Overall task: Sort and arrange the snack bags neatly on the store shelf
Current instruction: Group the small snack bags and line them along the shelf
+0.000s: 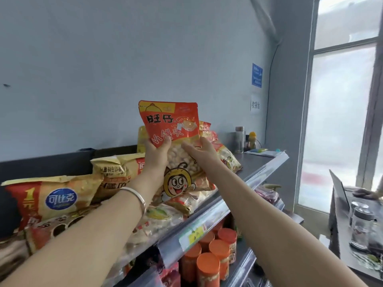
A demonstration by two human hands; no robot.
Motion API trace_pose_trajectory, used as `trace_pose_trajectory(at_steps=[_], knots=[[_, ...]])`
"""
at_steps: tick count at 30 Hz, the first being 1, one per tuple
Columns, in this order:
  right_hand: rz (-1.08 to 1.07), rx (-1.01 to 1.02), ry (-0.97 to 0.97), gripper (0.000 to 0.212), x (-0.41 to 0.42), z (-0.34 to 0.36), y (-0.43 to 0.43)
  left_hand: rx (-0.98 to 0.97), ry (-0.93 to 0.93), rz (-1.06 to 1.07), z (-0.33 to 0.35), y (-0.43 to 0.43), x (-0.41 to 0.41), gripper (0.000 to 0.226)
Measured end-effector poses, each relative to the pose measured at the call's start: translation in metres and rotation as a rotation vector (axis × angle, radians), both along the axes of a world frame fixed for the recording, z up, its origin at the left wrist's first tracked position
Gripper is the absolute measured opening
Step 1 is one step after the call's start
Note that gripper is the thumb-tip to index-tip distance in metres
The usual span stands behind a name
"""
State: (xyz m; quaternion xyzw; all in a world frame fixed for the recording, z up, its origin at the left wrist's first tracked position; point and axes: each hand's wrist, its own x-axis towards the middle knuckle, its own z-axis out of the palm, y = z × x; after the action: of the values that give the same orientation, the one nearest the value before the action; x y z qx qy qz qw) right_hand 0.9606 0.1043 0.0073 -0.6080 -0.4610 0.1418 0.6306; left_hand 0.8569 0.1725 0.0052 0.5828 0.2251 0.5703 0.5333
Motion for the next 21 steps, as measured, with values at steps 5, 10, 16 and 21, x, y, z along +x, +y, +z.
trace_pose_trajectory(at_steps=[5, 10, 16, 21], knots=[[-0.017, 0.021, -0.005, 0.057, 0.071, 0.003, -0.001, -0.02, -0.037, 0.019, 0.006, -0.014, 0.069, 0.044], [-0.089, 0.039, 0.042, 0.058, 0.136, -0.006, 0.006, -0.022, -0.022, 0.01, 0.002, -0.023, 0.135, 0.041], [-0.182, 0.071, 0.116, 0.021, 0.216, -0.017, 0.017, -0.013, 0.032, -0.024, -0.004, -0.013, 0.216, 0.043], [-0.265, 0.096, 0.143, 0.02, 0.27, -0.028, 0.031, -0.029, 0.105, -0.123, -0.011, 0.009, 0.269, 0.039]])
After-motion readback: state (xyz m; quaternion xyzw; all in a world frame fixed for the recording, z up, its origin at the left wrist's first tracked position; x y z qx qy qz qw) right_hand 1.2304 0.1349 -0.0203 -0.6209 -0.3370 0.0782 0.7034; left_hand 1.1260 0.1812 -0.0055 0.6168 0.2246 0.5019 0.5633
